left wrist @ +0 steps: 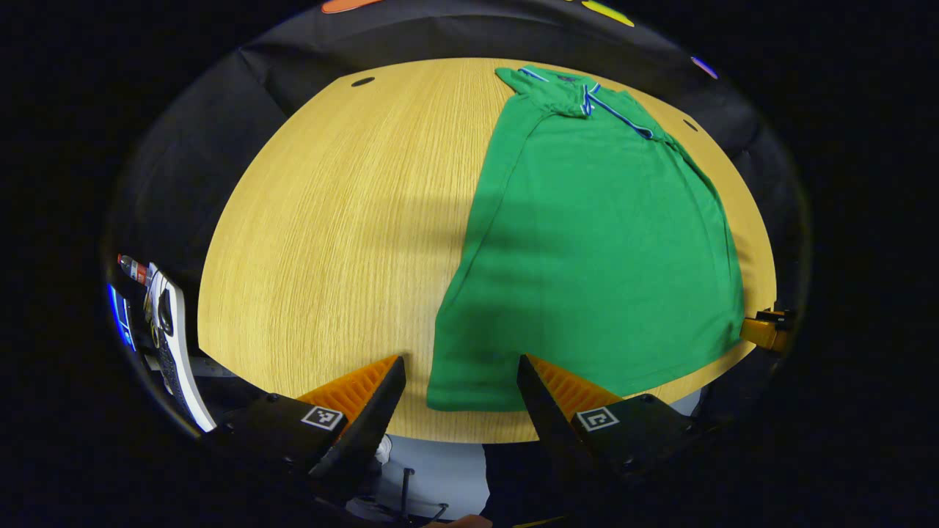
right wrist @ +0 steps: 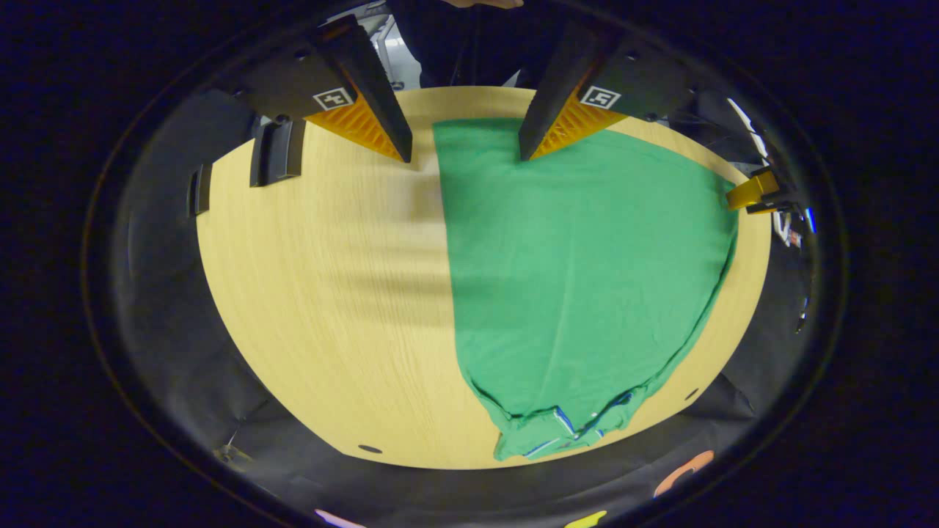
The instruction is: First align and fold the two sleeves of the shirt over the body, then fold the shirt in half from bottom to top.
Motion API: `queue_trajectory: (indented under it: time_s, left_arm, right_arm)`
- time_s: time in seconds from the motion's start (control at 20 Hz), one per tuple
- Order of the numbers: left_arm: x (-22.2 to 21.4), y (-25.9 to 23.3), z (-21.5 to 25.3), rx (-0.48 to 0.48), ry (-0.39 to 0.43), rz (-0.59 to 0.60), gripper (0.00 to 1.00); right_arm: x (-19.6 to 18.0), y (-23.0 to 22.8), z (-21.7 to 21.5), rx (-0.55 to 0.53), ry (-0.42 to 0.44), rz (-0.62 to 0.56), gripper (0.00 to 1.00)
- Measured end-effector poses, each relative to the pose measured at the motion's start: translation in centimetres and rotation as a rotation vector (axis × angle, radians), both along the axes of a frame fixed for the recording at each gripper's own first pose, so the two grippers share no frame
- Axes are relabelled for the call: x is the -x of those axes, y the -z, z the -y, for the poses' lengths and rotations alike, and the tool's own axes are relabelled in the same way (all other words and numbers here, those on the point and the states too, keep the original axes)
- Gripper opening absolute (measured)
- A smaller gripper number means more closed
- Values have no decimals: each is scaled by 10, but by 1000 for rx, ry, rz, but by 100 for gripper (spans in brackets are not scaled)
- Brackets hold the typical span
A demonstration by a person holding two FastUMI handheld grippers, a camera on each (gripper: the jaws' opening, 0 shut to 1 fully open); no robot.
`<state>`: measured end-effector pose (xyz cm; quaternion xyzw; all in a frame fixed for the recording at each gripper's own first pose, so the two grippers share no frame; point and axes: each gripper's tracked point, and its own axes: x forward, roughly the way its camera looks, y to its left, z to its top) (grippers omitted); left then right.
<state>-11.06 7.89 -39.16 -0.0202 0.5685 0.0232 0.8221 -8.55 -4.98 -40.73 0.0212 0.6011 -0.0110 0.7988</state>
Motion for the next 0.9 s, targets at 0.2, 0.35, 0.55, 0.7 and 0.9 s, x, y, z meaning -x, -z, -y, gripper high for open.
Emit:
queue_trajectory:
  time_s: [0.2,0.35,0.55,0.7,0.9]
  left_arm:
    - [7,5,3,26,-4,-76,97]
    - [11,4,11,90,-49,-155,92]
    - [9,-8,24,91,1,-217,88]
    - [6,-19,37,89,21,-219,87]
    - [-2,-37,59,90,-7,-236,88]
  right_arm:
    - [5,11,-2,9,-2,-67,94]
    - [12,16,-2,5,7,-119,94]
    - [9,16,-3,6,14,-135,86]
    - [8,18,-4,9,4,-163,67]
    - [8,18,-4,8,-10,-214,66]
